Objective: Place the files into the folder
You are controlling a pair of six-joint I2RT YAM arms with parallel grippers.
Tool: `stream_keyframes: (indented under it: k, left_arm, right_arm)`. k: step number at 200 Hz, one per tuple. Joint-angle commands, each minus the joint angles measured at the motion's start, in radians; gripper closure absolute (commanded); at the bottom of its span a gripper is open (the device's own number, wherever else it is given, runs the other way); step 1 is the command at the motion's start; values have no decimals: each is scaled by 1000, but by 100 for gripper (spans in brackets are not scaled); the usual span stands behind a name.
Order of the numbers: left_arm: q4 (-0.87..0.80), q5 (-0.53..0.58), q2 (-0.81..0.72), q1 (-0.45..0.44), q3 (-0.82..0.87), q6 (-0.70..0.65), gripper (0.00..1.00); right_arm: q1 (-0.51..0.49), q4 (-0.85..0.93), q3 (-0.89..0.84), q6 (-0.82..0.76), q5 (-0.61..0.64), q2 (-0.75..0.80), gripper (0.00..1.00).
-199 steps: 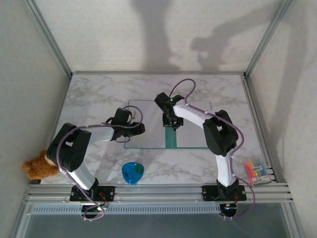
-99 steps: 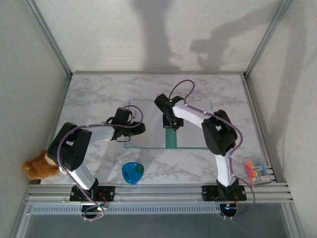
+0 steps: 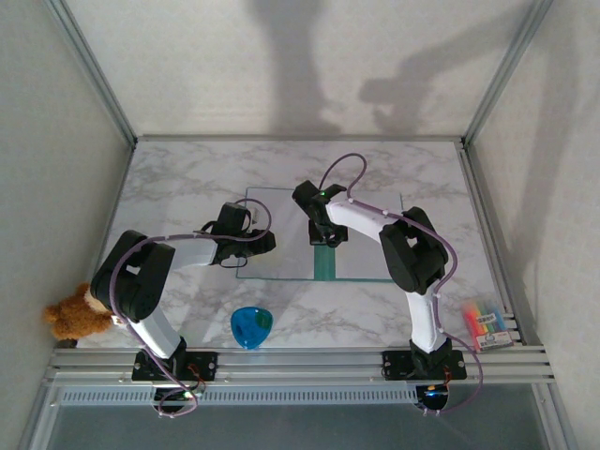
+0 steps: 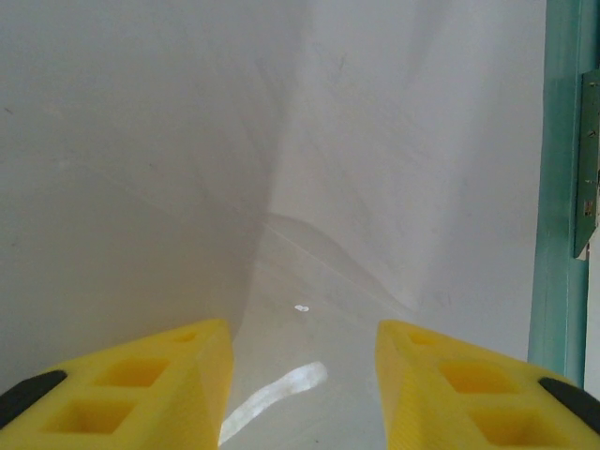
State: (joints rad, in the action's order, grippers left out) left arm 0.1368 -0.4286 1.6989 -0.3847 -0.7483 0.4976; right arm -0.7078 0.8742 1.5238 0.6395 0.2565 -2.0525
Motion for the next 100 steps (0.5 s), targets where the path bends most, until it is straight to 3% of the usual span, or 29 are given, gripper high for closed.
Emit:
stream_keyframes:
  k: [1,100]
  left_arm:
    - [-108,29,63,-6,30,-9,54]
    - [-103,30,64,-7,40,-4,54]
  right_arm:
    - [2,41,-49,-10,46,-60,100]
    - [7,-15,-120,-20,29,-57,100]
